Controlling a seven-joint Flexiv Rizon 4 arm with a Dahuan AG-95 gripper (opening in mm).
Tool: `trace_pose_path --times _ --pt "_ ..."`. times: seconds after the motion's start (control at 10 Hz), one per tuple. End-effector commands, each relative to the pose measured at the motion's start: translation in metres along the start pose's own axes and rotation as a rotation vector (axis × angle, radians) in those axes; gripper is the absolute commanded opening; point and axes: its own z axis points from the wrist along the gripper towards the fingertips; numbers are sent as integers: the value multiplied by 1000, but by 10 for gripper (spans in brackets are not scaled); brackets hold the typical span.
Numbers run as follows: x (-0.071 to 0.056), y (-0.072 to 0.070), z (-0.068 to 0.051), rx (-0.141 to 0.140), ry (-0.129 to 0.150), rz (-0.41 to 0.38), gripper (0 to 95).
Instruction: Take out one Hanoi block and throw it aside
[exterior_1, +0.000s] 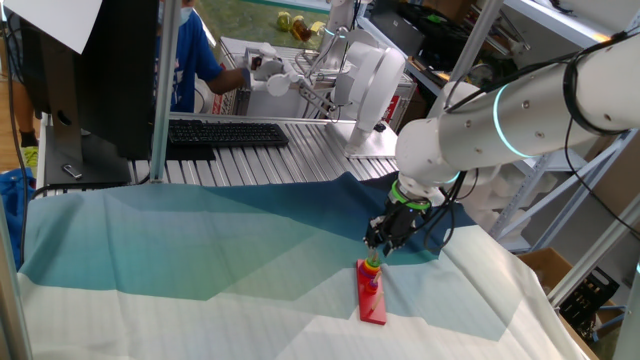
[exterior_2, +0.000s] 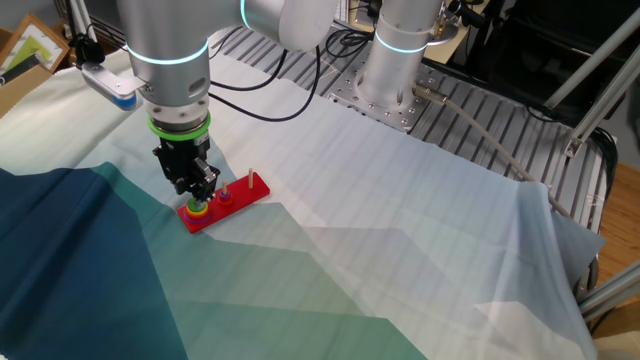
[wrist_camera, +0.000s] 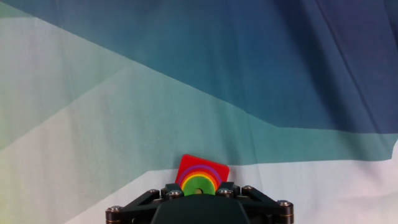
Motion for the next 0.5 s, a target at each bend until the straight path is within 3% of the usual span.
trace_pose_path --times 0.1,0.5 --pt "1 -1 4 -4 -4 1 380" --pt "2 -1 7 -14 -8 6 380"
